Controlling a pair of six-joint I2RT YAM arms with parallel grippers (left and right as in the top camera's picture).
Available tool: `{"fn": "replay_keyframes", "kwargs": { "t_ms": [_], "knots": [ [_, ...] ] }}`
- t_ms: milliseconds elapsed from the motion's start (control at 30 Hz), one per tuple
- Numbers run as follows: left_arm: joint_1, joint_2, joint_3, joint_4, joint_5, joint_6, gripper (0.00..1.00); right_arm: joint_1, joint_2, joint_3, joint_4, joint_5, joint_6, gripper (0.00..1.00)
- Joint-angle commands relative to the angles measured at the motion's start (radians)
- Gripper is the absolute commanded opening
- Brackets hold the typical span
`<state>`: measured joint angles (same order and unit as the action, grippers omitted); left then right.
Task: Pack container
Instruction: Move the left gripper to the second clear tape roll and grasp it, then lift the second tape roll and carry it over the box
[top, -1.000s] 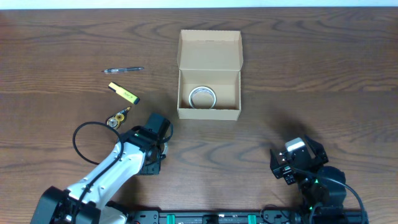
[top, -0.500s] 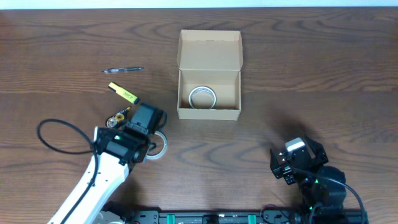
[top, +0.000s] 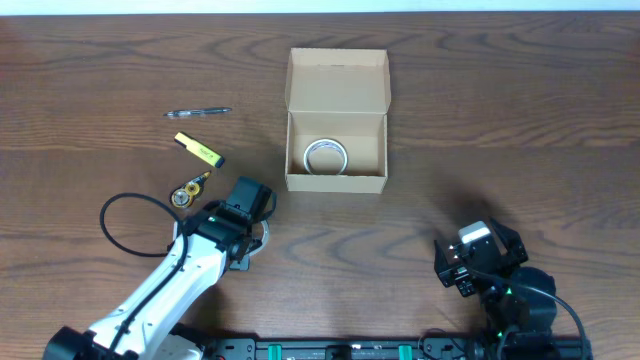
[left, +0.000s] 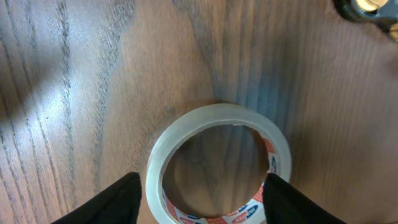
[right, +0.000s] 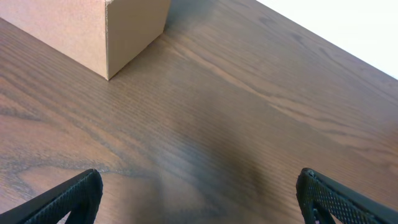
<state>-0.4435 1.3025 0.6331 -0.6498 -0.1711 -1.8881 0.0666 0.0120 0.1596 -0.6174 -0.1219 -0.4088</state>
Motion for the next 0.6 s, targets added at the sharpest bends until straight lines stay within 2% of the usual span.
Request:
{"fn": "replay_keyframes", "kwargs": {
  "t_ms": [0, 233, 333, 433, 567],
  "knots": [
    [-0.002, 0.036, -0.003, 0.003, 0.026, -0.013, 0.69, -0.007, -0.006, -0.003, -0.003, 0.002, 0.011, 0.99],
    [-0.002, 0.105, -0.003, 0.041, 0.069, -0.012, 0.66, -0.007, -0.006, -0.003, -0.003, 0.002, 0.011, 0.99],
    [-0.002, 0.134, -0.003, 0.059, 0.089, -0.012, 0.54, -0.007, -0.006, -0.003, -0.003, 0.002, 0.011, 0.99],
    [-0.002, 0.154, -0.003, 0.07, 0.114, -0.012, 0.47, -0.007, -0.006, -0.003, -0.003, 0.002, 0.011, 0.99],
    [-0.002, 0.168, -0.003, 0.076, 0.139, -0.012, 0.43, -0.007, -0.006, -0.003, -0.003, 0.002, 0.011, 0.99]
  ]
}}
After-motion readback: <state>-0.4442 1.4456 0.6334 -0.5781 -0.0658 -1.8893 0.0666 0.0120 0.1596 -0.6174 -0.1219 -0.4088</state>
